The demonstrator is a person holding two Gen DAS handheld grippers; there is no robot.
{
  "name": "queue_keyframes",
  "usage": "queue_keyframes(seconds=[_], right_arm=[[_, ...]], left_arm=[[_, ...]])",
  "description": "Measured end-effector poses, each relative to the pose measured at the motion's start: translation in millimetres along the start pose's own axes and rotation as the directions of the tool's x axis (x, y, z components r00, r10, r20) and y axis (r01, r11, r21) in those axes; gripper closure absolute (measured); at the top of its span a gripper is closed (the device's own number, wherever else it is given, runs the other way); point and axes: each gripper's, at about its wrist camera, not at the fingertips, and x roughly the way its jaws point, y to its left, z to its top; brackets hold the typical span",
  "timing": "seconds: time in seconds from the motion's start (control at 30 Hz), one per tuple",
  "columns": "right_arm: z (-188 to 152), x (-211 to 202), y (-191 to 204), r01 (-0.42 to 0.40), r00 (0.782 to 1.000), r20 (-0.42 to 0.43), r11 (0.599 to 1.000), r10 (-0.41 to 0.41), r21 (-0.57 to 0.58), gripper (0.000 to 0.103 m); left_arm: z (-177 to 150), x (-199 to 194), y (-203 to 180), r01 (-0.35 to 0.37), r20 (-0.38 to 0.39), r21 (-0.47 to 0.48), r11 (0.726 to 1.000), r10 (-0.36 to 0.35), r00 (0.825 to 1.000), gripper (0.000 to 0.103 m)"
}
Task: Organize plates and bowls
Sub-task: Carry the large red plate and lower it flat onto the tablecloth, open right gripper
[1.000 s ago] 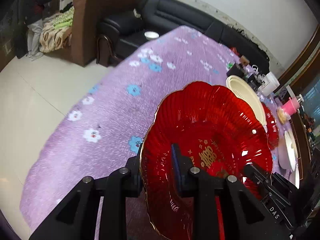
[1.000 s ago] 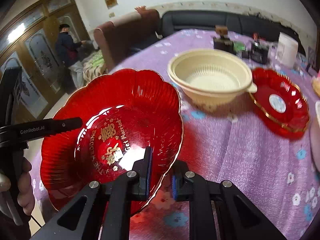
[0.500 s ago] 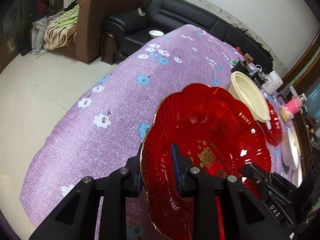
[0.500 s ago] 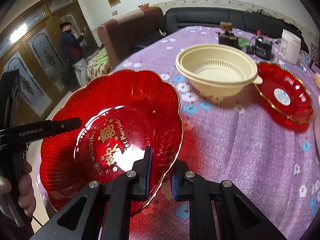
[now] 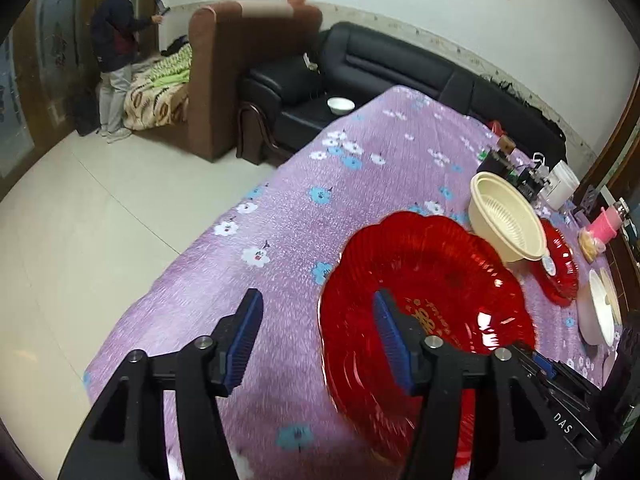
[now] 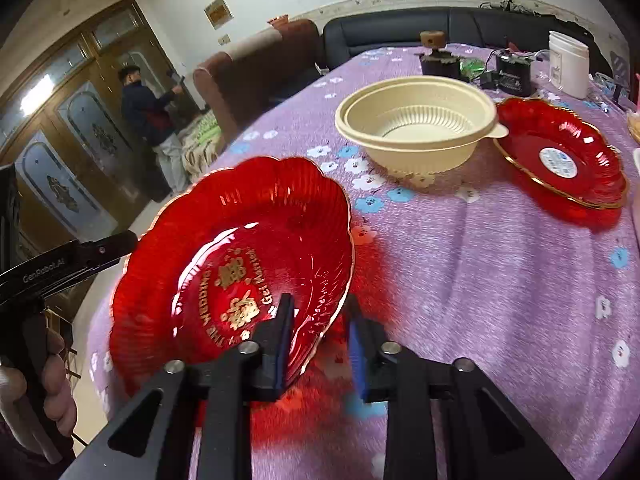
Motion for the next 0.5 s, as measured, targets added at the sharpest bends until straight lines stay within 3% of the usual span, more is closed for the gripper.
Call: queue_keyframes(seconds=[0.23, 0.33, 0.5], right_arm=[[-19.3, -38.6, -16.2, -0.012, 0.999, 0.053, 1.0, 0.011, 0.013, 0.051], [-27.0, -54.1, -28.2, 0.019, 0.997, 0.072, 1.0, -0.021, 0.023, 0.05], [-37.9, -71.1, -47.6, 0.048, 0.995, 0.082, 0.997, -0.053, 0.059, 0.05]], left_arm=[[-25.9, -46.0, -34.1, 0.107, 0.041, 0.038, 0.994, -0.109, 0.993, 0.027], [-38.8, -53.6, -55.9, 0.164, 0.027, 0.081, 0.983, -0.167, 0.986, 0.024], [-54.3, -48.0, -82.7, 0.185, -0.006, 0.128, 0.974, -0.185, 0.983, 0.024]])
